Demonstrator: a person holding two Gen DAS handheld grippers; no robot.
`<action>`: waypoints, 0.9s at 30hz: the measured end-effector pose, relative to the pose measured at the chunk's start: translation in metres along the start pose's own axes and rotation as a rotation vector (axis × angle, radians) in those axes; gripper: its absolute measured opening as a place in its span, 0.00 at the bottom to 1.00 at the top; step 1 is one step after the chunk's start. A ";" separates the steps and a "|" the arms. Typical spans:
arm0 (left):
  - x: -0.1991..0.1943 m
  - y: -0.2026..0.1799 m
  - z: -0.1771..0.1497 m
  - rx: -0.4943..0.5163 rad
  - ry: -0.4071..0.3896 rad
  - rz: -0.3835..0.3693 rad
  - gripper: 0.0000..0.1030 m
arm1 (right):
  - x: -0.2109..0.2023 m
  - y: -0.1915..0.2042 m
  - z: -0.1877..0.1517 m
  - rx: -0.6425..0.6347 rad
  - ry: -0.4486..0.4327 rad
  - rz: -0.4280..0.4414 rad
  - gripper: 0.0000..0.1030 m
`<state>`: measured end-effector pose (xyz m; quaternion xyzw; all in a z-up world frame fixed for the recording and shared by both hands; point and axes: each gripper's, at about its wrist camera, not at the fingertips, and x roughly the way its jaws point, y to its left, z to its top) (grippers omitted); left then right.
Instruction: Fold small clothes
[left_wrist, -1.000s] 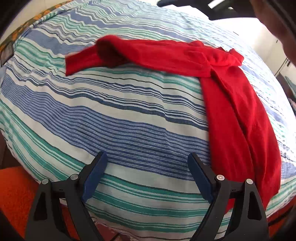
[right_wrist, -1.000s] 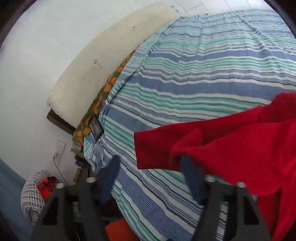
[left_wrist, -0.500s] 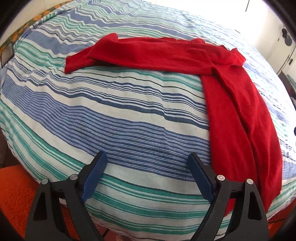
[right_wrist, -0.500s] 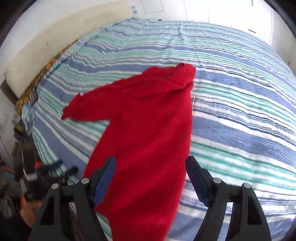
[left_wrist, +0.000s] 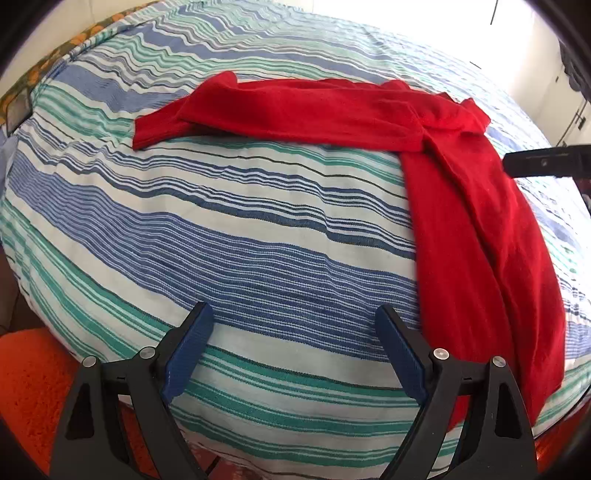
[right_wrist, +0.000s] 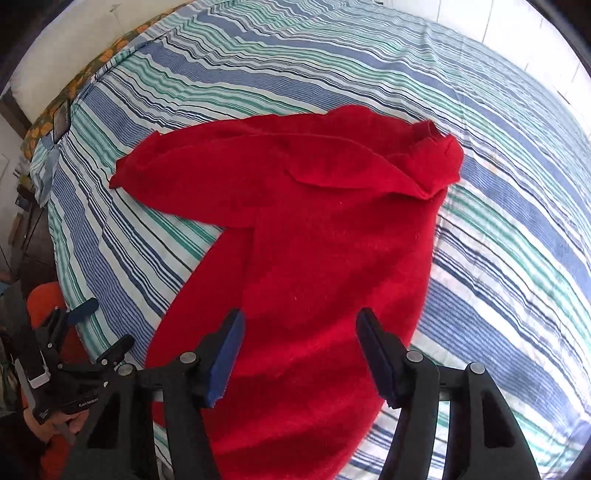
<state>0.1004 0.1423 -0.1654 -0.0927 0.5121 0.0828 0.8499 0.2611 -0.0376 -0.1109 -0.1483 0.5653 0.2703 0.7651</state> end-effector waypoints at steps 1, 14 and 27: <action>0.001 0.000 0.001 -0.002 0.004 -0.002 0.88 | 0.006 0.013 0.002 -0.041 0.000 0.003 0.61; 0.001 0.001 0.001 -0.001 0.013 -0.011 0.88 | 0.017 -0.030 0.001 0.137 -0.164 -0.181 0.04; 0.000 -0.007 -0.002 0.025 -0.001 0.028 0.88 | -0.085 -0.275 -0.237 0.732 -0.118 -0.454 0.27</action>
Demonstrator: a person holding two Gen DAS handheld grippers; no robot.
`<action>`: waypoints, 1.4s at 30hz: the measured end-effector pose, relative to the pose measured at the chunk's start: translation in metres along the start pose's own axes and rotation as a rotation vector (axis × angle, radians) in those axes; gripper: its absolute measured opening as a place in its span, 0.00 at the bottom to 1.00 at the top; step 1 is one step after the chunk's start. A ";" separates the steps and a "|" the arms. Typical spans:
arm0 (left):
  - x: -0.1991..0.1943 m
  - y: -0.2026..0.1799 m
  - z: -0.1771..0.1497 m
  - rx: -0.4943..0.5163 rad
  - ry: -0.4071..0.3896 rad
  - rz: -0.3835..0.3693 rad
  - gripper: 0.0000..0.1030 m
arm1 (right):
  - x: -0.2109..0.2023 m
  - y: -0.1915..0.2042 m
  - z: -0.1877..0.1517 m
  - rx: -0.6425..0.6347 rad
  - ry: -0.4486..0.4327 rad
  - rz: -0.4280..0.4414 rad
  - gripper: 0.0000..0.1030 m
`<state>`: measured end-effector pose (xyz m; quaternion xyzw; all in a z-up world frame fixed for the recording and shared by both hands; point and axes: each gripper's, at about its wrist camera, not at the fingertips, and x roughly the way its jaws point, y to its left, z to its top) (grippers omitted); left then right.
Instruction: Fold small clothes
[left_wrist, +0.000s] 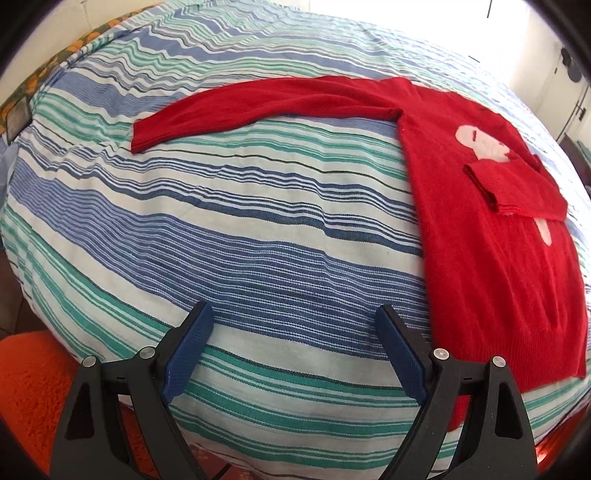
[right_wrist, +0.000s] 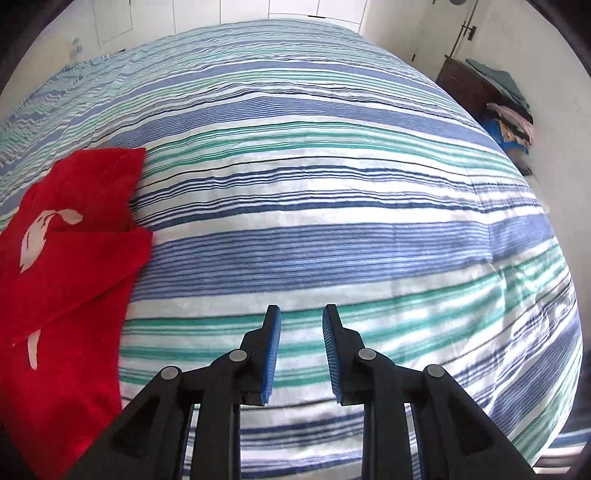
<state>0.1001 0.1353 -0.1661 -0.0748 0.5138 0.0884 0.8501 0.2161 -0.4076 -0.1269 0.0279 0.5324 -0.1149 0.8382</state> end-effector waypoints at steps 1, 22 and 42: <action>-0.001 0.001 0.000 -0.006 0.001 -0.005 0.88 | -0.008 0.004 -0.009 0.006 0.015 0.066 0.27; 0.001 -0.053 -0.030 0.136 0.209 -0.273 0.03 | -0.021 0.089 -0.153 -0.078 0.241 0.414 0.04; -0.005 -0.024 0.179 0.123 -0.022 -0.305 0.73 | -0.029 0.070 0.076 0.020 0.111 0.606 0.58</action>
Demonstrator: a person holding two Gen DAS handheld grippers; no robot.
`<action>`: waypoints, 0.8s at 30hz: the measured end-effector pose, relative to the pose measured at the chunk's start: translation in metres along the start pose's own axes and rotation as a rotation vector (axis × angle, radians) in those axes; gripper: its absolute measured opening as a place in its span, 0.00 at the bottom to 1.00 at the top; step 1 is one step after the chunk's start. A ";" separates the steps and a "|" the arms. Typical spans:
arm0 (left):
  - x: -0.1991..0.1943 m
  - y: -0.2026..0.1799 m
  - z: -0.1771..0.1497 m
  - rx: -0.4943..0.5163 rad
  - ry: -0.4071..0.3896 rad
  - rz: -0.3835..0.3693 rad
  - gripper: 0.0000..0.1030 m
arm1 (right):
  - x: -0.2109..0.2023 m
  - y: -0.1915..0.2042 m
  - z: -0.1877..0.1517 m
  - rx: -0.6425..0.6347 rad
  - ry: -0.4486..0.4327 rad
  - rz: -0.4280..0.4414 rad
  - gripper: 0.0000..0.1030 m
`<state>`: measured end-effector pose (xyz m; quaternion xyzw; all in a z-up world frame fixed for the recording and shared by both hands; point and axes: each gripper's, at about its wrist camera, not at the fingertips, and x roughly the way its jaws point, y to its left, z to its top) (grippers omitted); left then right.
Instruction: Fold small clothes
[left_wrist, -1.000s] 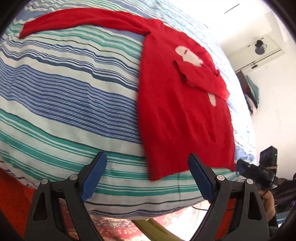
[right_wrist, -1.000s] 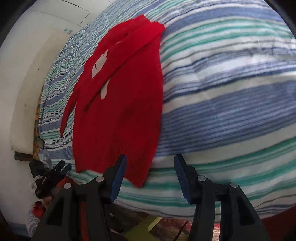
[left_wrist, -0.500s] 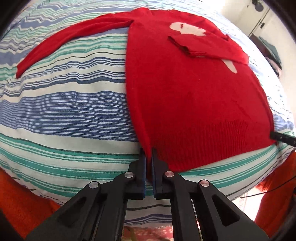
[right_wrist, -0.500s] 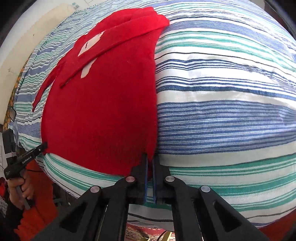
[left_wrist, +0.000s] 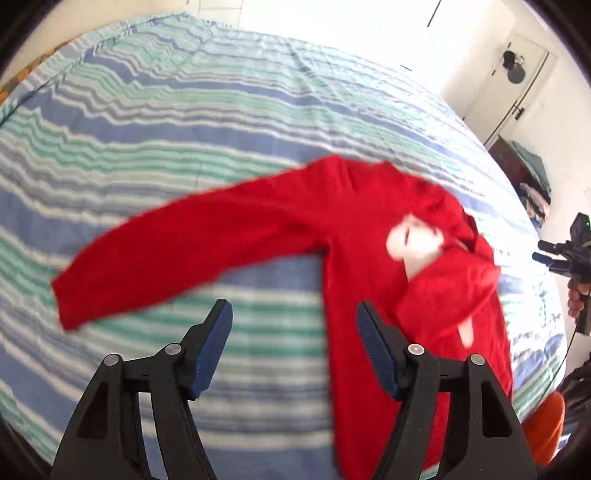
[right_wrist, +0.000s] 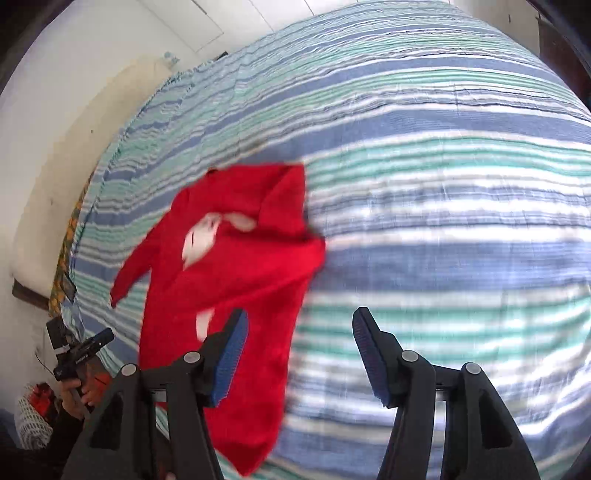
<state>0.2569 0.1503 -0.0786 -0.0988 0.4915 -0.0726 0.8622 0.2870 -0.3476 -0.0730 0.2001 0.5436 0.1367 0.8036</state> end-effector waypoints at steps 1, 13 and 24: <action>0.014 -0.002 0.020 0.000 0.006 0.007 0.73 | 0.015 -0.001 0.022 0.036 -0.003 0.025 0.58; 0.065 -0.035 -0.021 0.105 0.076 0.088 0.71 | 0.212 0.008 0.144 0.088 0.171 0.330 0.58; 0.068 -0.005 -0.081 0.023 0.046 0.131 0.79 | 0.174 0.152 0.123 -0.660 0.205 0.253 0.05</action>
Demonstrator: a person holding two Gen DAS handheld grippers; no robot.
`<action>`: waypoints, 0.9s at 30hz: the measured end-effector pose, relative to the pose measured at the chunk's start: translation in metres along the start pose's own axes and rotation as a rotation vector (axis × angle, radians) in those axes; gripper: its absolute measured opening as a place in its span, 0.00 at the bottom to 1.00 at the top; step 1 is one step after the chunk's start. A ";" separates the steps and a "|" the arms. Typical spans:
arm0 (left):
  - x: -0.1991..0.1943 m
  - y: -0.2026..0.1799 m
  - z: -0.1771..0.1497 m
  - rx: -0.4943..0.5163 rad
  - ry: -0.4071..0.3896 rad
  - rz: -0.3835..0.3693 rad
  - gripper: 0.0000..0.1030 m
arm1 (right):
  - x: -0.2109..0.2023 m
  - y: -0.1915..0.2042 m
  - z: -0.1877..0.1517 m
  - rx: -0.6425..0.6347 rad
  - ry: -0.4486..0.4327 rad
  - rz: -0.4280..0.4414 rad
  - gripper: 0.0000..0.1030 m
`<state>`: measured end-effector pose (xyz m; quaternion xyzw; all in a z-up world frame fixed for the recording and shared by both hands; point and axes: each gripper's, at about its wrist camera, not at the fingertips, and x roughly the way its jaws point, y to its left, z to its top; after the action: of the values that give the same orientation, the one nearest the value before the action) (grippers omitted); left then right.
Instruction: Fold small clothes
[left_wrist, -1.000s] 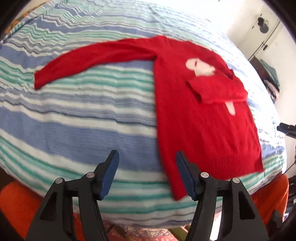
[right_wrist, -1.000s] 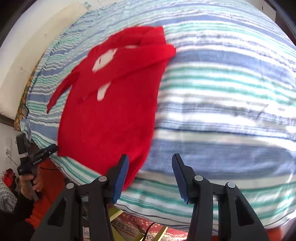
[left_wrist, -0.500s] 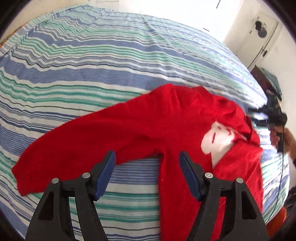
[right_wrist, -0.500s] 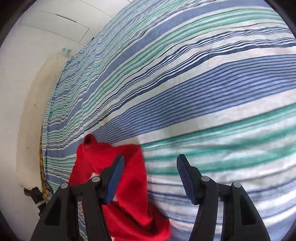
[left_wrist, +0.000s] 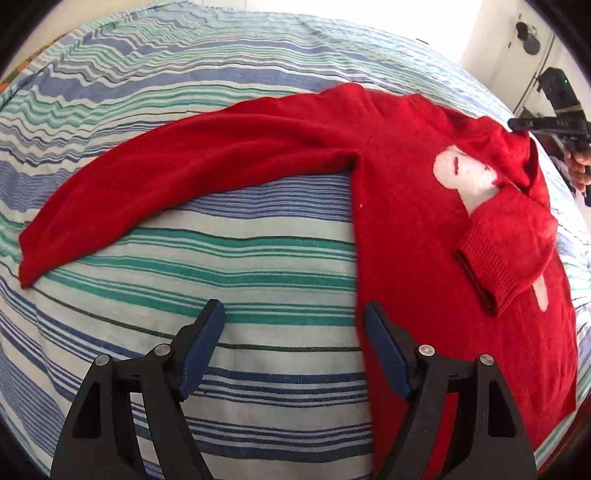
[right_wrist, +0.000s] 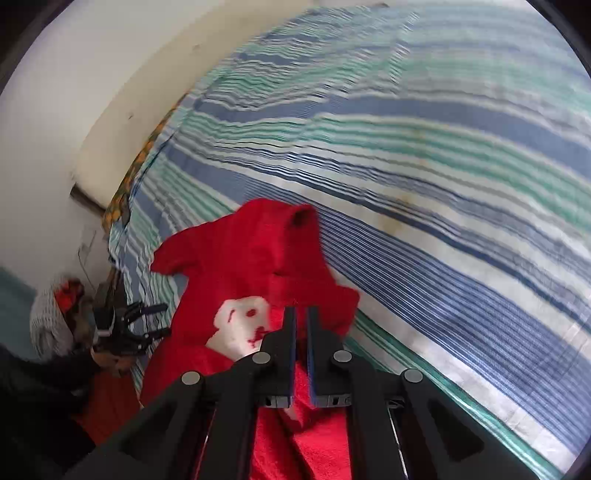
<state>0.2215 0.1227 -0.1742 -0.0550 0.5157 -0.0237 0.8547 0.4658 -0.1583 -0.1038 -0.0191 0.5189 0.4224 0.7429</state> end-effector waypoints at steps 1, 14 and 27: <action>-0.001 0.002 -0.003 -0.003 -0.010 0.000 0.79 | 0.005 -0.003 0.000 0.008 0.014 -0.075 0.05; 0.006 -0.001 -0.011 0.006 -0.066 -0.006 0.89 | 0.073 -0.052 0.005 0.158 0.235 -0.120 0.27; 0.008 -0.002 -0.016 0.008 -0.090 0.003 0.93 | 0.096 -0.021 -0.008 -0.135 0.140 -0.754 0.10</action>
<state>0.2110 0.1186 -0.1881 -0.0519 0.4767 -0.0219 0.8773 0.4836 -0.1176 -0.1917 -0.2861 0.4959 0.1507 0.8059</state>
